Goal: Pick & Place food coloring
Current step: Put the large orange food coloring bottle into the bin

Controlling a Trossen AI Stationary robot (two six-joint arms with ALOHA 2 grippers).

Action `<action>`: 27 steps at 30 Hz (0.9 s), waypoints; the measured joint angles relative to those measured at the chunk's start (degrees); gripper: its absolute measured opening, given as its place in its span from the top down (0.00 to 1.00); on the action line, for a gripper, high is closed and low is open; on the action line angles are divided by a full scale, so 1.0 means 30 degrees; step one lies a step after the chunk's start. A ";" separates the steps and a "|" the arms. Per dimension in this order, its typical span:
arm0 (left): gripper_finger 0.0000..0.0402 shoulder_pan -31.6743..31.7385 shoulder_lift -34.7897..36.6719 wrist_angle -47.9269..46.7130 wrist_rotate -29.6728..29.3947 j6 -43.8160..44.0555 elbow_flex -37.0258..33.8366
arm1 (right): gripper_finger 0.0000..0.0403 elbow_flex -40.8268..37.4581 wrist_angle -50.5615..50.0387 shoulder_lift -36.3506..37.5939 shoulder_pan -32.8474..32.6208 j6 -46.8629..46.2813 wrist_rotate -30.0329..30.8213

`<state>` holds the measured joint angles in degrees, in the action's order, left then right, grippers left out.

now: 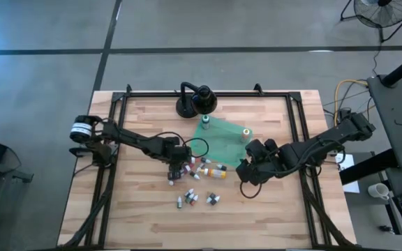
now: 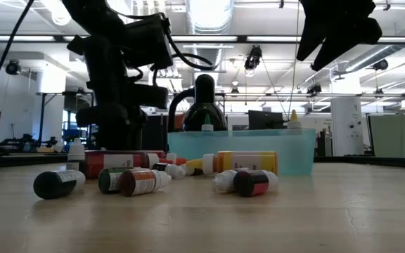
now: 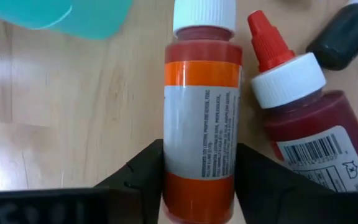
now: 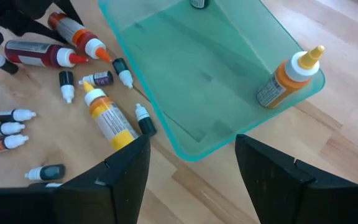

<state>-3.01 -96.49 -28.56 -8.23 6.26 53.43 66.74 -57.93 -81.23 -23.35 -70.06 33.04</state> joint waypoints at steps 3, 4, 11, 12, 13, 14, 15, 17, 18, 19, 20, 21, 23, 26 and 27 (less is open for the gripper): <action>0.74 0.0000 0.0136 -0.0107 -0.0061 0.0027 0.0000 | 0.43 -0.0007 0.0026 0.0011 0.0000 0.0226 -0.0008; 0.75 0.0000 0.0346 -0.0372 -0.0138 0.0084 -0.0016 | 0.43 -0.0007 0.0087 0.0033 0.0000 0.0351 -0.0019; 0.75 -0.0006 0.3482 -0.2653 -0.1099 0.2110 -0.0080 | 0.43 -0.0024 0.2249 0.0695 0.0283 0.2150 -0.1079; 0.75 -0.0068 0.4157 -0.2614 -0.1093 0.2624 -0.0080 | 0.43 -0.0117 0.2948 0.0840 0.0531 0.2453 -0.1664; 0.75 -0.0210 0.4904 -0.2500 -0.1093 0.3223 -0.0080 | 0.43 -0.0229 0.3773 0.1082 0.0855 0.2841 -0.2455; 0.75 -0.0361 0.5738 -0.2295 -0.1080 0.3798 -0.0066 | 0.43 -0.0382 0.4615 0.1268 0.1163 0.3271 -0.3283; 0.75 -0.0544 0.6552 -0.1803 -0.1065 0.4362 -0.0046 | 0.43 -0.0564 0.5681 0.1451 0.1518 0.3878 -0.4081; 0.75 -0.0809 0.8096 -0.0045 -0.0426 0.5402 -0.0041 | 0.43 -0.0958 0.8061 0.1785 0.2108 0.5655 -0.5209; 0.75 -0.0845 0.8767 0.0948 0.0279 0.5996 -0.0063 | 0.43 -0.1151 0.9345 0.1908 0.2308 0.6752 -0.5434; 0.75 -0.0849 0.9328 0.2019 0.0929 0.6647 -0.0066 | 0.43 -0.1269 1.0416 0.2016 0.2434 0.7957 -0.5464; 0.75 -0.0860 0.9755 0.2976 0.1433 0.7215 -0.0066 | 0.43 -0.1354 1.1368 0.2067 0.2521 0.9221 -0.5476; 0.75 -0.0875 1.0131 0.3870 0.1829 0.7613 -0.0066 | 0.43 -0.1384 1.2146 0.2084 0.2624 1.0799 -0.5478; 0.75 -0.1058 1.0577 0.5139 0.1909 0.7775 -0.0066 | 0.43 -0.1367 1.2879 0.2077 0.2718 1.4432 -0.5530; 0.75 -0.1589 1.0746 0.5522 0.1846 0.7122 -0.0066 | 0.43 -0.0950 1.2826 0.1899 0.2749 1.7099 -0.5517; 0.75 -0.1827 1.0658 0.5501 0.1782 0.6915 -0.0073 | 0.43 -0.0781 1.2845 0.1821 0.2822 1.7326 -0.5523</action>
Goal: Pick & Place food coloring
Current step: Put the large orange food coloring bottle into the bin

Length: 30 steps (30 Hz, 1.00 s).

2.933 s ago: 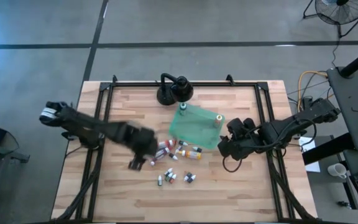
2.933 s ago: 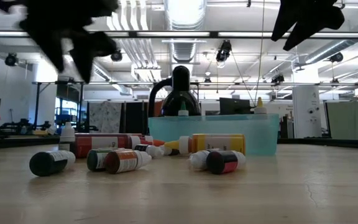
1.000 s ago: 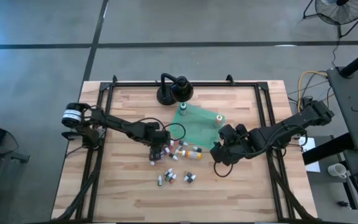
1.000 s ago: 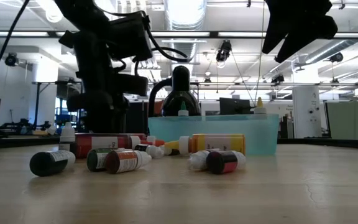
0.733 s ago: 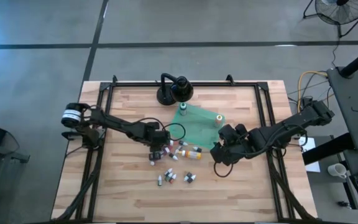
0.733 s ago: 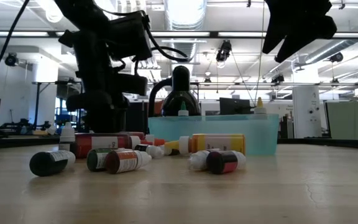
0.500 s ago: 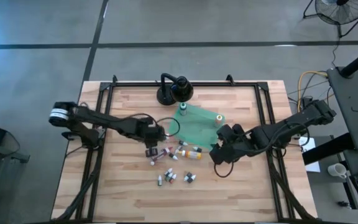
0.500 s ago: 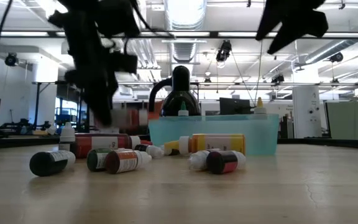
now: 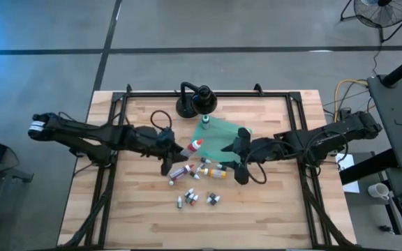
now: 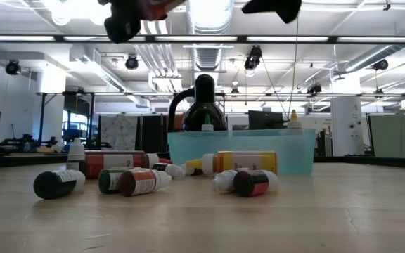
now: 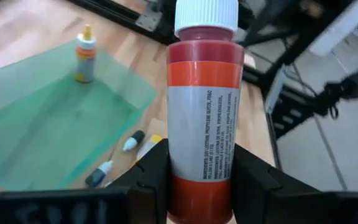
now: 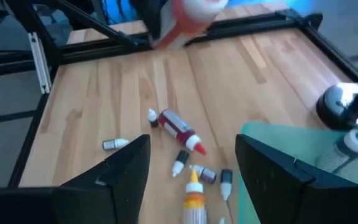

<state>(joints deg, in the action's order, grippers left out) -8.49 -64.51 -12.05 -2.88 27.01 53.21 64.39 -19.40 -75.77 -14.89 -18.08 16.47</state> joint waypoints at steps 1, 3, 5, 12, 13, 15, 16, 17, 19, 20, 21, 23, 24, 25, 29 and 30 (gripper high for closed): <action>0.75 -0.0249 -0.0178 0.0017 -0.0178 -0.0200 0.0000 | 0.43 0.0134 -0.0028 -0.0060 0.0029 0.0035 0.0000; 0.75 -0.0890 -0.0667 0.0054 -0.0950 -0.0906 0.0007 | 0.43 0.0377 0.0011 -0.0185 0.0151 0.0019 0.0000; 0.75 -0.1646 -0.1307 0.0330 -0.2119 -0.2158 0.0103 | 0.43 0.0561 -0.0005 -0.0309 0.0308 -0.0598 -0.0003; 0.75 -0.2581 -0.3707 0.0635 -0.4370 -0.4474 0.0960 | 0.43 0.0607 -0.0029 -0.0320 0.0620 -0.1768 -0.1216; 0.75 -0.2515 -0.3979 0.0818 -0.4383 -0.4496 0.1020 | 0.43 0.0607 -0.0026 -0.0320 0.0614 -0.1760 -0.1296; 0.75 -0.2385 -0.4515 0.1565 -0.4350 -0.4561 0.1071 | 0.43 0.0607 0.0007 -0.0390 0.0610 -0.1659 -0.1582; 0.75 -0.2313 -0.4767 0.2022 -0.4262 -0.4559 0.1078 | 0.43 0.0607 0.0028 -0.0467 0.0610 -0.1604 -0.1589; 0.75 -0.2246 -0.5005 0.2402 -0.4159 -0.4543 0.1074 | 0.43 0.0607 -0.0029 -0.0556 0.0610 -0.1605 -0.1610; 0.75 -0.2182 -0.5408 0.3184 -0.3992 -0.4488 0.1071 | 0.43 0.0607 -0.0024 -0.0829 0.0610 -0.1594 -0.1610; 0.75 -0.2151 -0.5564 0.3503 -0.3983 -0.4491 0.1071 | 0.43 0.0607 -0.0036 -0.0948 0.0610 -0.1583 -0.1645; 0.75 -0.2126 -0.5659 0.3744 -0.3953 -0.4528 0.1071 | 0.43 0.0607 -0.0022 -0.1074 0.0610 -0.1571 -0.1659; 0.75 -0.2062 -0.5748 0.3694 -0.3814 -0.4612 0.1071 | 0.43 0.0607 -0.0024 -0.1281 0.0588 -0.1589 -0.1674; 0.75 -0.1985 -0.5797 0.3659 -0.3689 -0.4611 0.1071 | 0.43 0.0607 -0.0038 -0.1354 0.0588 -0.1582 -0.1719; 0.75 -0.1922 -0.5831 0.3644 -0.3579 -0.4618 0.1071 | 0.43 0.0607 -0.0051 -0.1429 0.0588 -0.1583 -0.1712; 0.75 -0.1830 -0.5824 0.3683 -0.3429 -0.4502 0.0962 | 0.43 0.0607 -0.0063 -0.1493 0.0595 -0.1597 -0.1695; 0.75 -0.1830 -0.5820 0.3700 -0.3414 -0.4493 0.0962 | 0.43 0.0607 -0.0056 -0.1502 0.0595 -0.1597 -0.1690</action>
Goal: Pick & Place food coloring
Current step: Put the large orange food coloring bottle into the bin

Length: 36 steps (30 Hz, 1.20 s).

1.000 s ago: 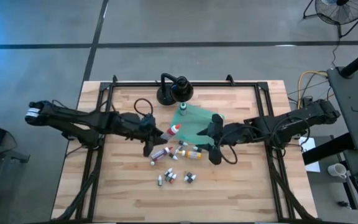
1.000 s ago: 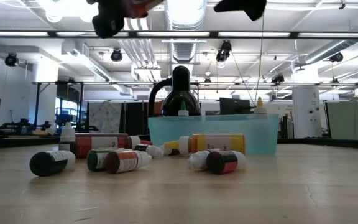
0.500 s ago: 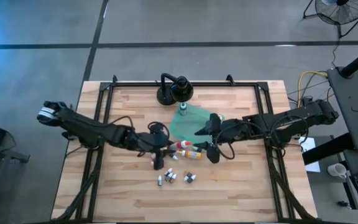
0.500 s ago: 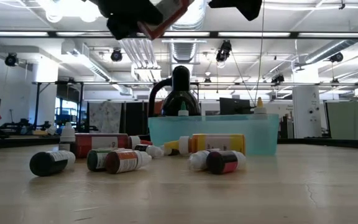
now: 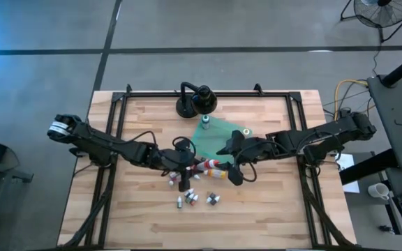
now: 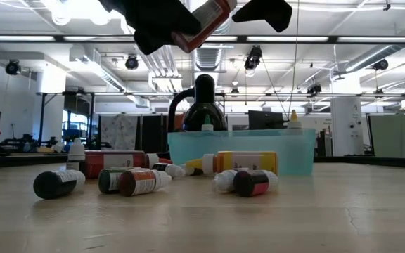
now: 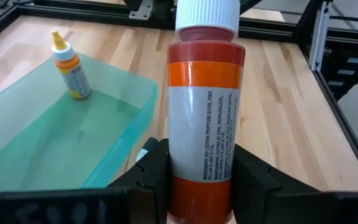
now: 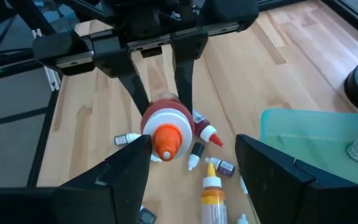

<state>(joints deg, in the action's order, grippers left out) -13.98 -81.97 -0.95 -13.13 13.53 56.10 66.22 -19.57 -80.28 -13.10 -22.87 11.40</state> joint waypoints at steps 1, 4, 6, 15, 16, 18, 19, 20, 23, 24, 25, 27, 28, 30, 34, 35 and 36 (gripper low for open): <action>0.75 0.0010 0.0000 0.0016 0.0005 0.0003 0.0000 | 0.43 0.0000 0.0007 -0.0037 0.0000 -0.0009 -0.0018; 0.75 0.0122 -0.0001 -0.0028 0.0166 -0.0068 0.0000 | 0.43 0.0000 0.0012 -0.0153 0.0006 -0.0074 -0.0523; 0.75 0.0214 -0.0001 -0.0070 0.0245 -0.0062 0.0000 | 0.43 0.0000 0.0004 -0.0228 0.0029 -0.0387 -0.0811; 0.75 0.0504 0.0051 -0.0038 0.0034 0.0159 -0.0022 | 0.43 0.0014 -0.0476 0.0024 -0.0044 -0.1253 -0.1090; 0.75 0.0539 0.0051 -0.0004 0.0116 0.0160 -0.0022 | 0.43 0.0015 -0.0482 0.0018 -0.0044 -0.1253 -0.1078; 0.75 0.0616 0.0051 0.0019 0.0279 0.0128 -0.0022 | 0.43 0.0007 -0.0490 -0.0084 -0.0044 -0.1253 -0.1027; 0.75 0.0639 0.0051 0.0001 0.0434 0.0103 -0.0022 | 0.43 0.0007 -0.0450 -0.0085 -0.0044 -0.1248 -0.1027; 0.75 0.0641 0.0051 -0.0028 0.0542 0.0096 -0.0022 | 0.43 0.0007 -0.0392 -0.0085 -0.0044 -0.1248 -0.1020; 0.75 0.0657 0.0051 -0.0017 0.0678 -0.0049 -0.0022 | 0.43 0.0007 -0.0357 -0.0107 -0.0036 -0.1224 -0.0787; 0.75 0.0667 0.0051 -0.0021 0.0769 -0.0069 -0.0022 | 0.43 0.0007 -0.0355 -0.0139 -0.0031 -0.1225 -0.0715; 0.75 0.0685 0.0051 -0.0035 0.0969 -0.0069 -0.0022 | 0.43 0.0007 -0.0396 -0.0158 0.0022 -0.1224 -0.0654; 0.75 0.0699 0.0051 -0.0035 0.1119 -0.0054 -0.0022 | 0.43 0.0007 -0.0381 -0.0158 0.0029 -0.1204 -0.0319; 0.75 0.0705 0.0051 -0.0029 0.1243 -0.0048 -0.0022 | 0.43 0.0007 -0.0376 -0.0158 0.0062 -0.1177 -0.0286; 0.75 0.0717 0.0051 -0.0021 0.1467 -0.0047 -0.0022 | 0.43 0.0007 -0.0381 -0.0158 0.0124 -0.1168 -0.0260; 0.75 0.0724 0.0051 0.0038 0.1645 -0.0069 -0.0022 | 0.43 0.0007 -0.0360 -0.0158 0.0146 -0.1064 -0.0255; 0.75 0.0742 0.0051 0.0038 0.1760 -0.0070 -0.0023 | 0.43 0.0007 -0.0359 -0.0158 0.0139 -0.1067 -0.0262; 0.75 0.0759 0.0050 0.0032 0.1894 -0.0079 -0.0029 | 0.43 0.0007 -0.0359 -0.0158 0.0138 -0.1077 -0.0262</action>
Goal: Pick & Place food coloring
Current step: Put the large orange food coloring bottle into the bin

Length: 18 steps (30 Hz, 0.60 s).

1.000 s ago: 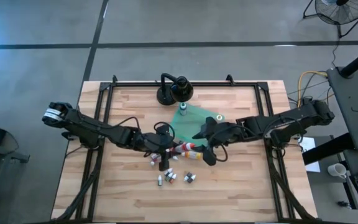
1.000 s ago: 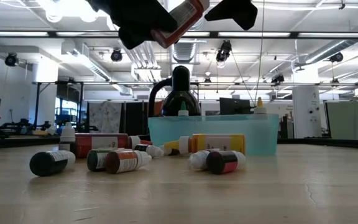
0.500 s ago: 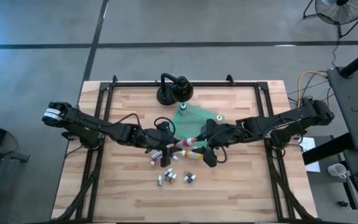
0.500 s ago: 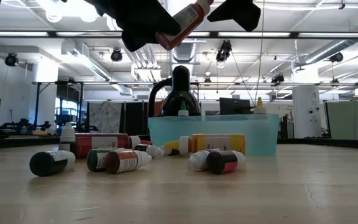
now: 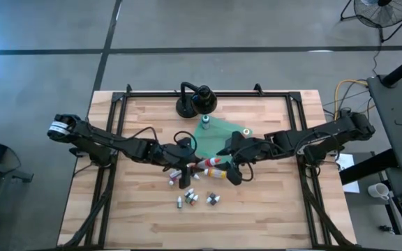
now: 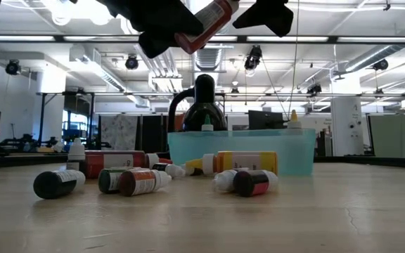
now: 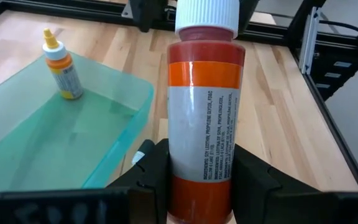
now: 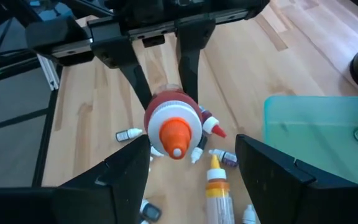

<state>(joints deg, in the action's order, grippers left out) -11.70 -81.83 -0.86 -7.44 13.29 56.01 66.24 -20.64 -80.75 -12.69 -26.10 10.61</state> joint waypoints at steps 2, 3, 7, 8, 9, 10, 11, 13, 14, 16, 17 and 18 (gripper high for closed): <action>0.75 0.0039 -0.0080 0.0085 0.0052 -0.0226 0.0000 | 0.43 0.0000 0.0194 -0.0106 0.0006 -0.0053 -0.0011; 0.75 0.0071 -0.0188 0.0275 0.0073 -0.0361 0.0000 | 0.43 0.0000 0.0311 -0.0130 0.0032 -0.0067 -0.0032; 0.75 0.0134 -0.0486 0.0610 0.0157 -0.0375 -0.0015 | 0.43 0.0000 0.0961 -0.0335 0.0051 -0.0200 -0.0029; 0.75 0.0137 -0.0600 0.0795 0.0157 -0.0347 -0.0015 | 0.43 0.0000 0.0878 -0.0363 0.0044 -0.0249 -0.0047; 0.75 0.0137 -0.0656 0.0804 0.0161 -0.0323 -0.0007 | 0.43 -0.0007 0.0839 -0.0364 0.0037 -0.0263 -0.0075; 0.75 0.0137 -0.0686 0.0732 0.0162 -0.0232 -0.0016 | 0.43 -0.0007 0.0838 -0.0384 0.0036 -0.0284 -0.0112; 0.75 0.0137 -0.0698 0.0650 0.0161 -0.0157 -0.0022 | 0.43 -0.0007 0.0826 -0.0393 0.0029 -0.0306 -0.0124; 0.75 0.0137 -0.0698 0.0718 0.0153 -0.0028 -0.0022 | 0.44 -0.0007 0.0598 -0.0397 0.0029 -0.0536 -0.0144; 0.75 0.0137 -0.0677 0.0773 0.0153 0.0024 -0.0022 | 0.44 -0.0007 0.0423 -0.0415 0.0029 -0.0790 -0.0146; 0.75 0.0137 -0.0676 0.0759 0.0146 0.0032 -0.0022 | 0.45 -0.0007 0.0238 -0.0415 0.0029 -0.1215 -0.0198; 0.75 0.0137 -0.0676 0.0745 0.0146 0.0036 -0.0022 | 0.45 -0.0007 0.0196 -0.0415 0.0029 -0.1233 -0.0204; 0.75 0.0137 -0.0676 0.0742 0.0146 0.0032 -0.0022 | 0.46 -0.0007 0.0162 -0.0415 0.0029 -0.1236 -0.0211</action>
<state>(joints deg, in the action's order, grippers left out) -11.29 -83.85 1.37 -7.01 13.39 55.94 66.22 -20.16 -82.00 -12.60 -29.81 9.98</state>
